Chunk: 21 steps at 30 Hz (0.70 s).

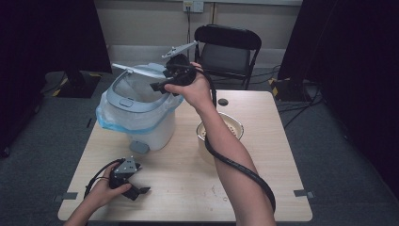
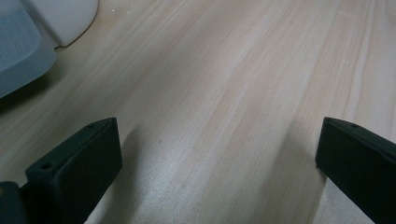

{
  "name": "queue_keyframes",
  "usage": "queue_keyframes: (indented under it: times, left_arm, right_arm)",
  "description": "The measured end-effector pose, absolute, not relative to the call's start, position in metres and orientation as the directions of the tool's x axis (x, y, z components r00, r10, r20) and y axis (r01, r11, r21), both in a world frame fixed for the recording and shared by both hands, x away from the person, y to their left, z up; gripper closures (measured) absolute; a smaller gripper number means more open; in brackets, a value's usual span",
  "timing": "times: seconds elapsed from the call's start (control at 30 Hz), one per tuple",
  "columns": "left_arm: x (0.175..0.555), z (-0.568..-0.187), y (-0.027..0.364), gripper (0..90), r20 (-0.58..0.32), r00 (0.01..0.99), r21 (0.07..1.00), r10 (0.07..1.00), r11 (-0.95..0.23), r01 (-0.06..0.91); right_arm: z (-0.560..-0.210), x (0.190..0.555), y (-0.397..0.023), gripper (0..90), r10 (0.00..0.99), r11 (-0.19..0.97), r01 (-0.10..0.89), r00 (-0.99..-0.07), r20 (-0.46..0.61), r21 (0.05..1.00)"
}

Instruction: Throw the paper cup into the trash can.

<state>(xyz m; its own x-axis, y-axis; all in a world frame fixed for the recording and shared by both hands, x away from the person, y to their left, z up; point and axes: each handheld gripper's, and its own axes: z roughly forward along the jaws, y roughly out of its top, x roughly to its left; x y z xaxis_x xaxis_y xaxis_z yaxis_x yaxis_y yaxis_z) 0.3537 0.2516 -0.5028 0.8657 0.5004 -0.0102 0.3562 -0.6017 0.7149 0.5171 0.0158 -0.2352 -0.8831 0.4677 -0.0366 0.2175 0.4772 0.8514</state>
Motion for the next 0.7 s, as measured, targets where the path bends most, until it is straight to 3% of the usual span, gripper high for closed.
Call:
queue_keyframes:
  times: [0.7]
  left_arm:
    - [0.353, -0.503, 0.251, 0.0, -0.013, 0.865, 0.716, 0.502, -0.599, 0.359]
  right_arm:
    - [-0.243, 0.504, 0.018, 22.1, 0.417, 0.505, 0.209, -0.909, -0.024, 0.838]
